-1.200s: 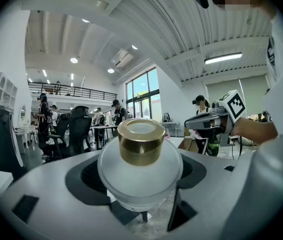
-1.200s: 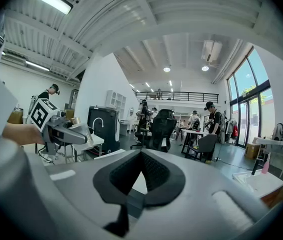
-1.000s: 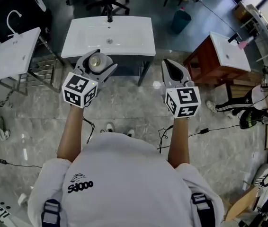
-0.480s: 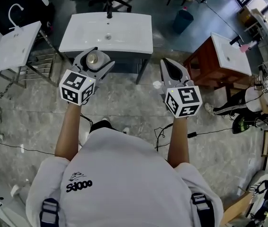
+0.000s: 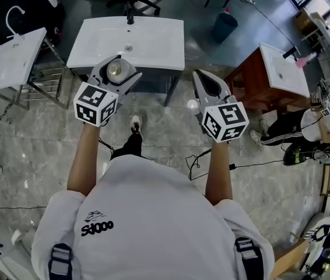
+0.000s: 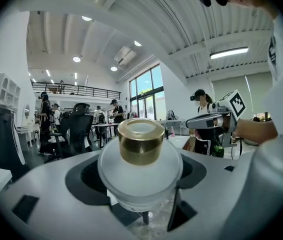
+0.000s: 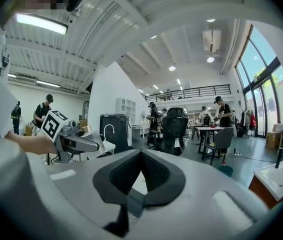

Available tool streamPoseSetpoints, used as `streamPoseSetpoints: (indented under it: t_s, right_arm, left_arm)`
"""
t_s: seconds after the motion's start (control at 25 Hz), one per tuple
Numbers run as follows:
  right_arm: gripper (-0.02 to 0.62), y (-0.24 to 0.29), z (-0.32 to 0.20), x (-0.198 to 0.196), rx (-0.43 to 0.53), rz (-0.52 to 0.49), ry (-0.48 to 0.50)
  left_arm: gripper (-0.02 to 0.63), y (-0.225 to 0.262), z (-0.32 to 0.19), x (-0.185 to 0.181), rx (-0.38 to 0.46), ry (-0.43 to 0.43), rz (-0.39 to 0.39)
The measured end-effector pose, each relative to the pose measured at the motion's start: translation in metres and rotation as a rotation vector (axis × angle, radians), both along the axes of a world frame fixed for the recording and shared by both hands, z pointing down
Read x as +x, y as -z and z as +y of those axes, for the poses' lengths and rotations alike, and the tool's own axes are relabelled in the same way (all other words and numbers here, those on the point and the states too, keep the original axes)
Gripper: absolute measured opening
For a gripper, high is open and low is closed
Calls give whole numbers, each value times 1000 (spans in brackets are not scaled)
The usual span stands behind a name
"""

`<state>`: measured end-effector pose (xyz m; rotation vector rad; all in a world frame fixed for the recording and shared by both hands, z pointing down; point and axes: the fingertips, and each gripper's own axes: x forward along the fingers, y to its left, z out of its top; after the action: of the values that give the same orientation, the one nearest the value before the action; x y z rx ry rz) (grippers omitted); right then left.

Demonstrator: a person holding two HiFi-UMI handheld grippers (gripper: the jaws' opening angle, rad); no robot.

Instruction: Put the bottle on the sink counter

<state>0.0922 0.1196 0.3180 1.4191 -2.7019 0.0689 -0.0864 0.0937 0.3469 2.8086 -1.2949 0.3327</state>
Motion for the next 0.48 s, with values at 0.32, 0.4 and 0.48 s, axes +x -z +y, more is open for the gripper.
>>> streamPoseSetpoints:
  t_s: [0.32, 0.4, 0.48]
  right_arm:
    - [9, -15, -62, 2, -44, 15, -2]
    - [9, -16, -81, 3, -40, 22, -16]
    - [9, -17, -101, 2, -37, 23, -27]
  left_arm:
    - [344, -7, -65, 4, 11, -5, 9]
    - [344, -8, -85, 4, 16, -9, 11]
    - [344, -9, -105, 3, 15, -15, 9]
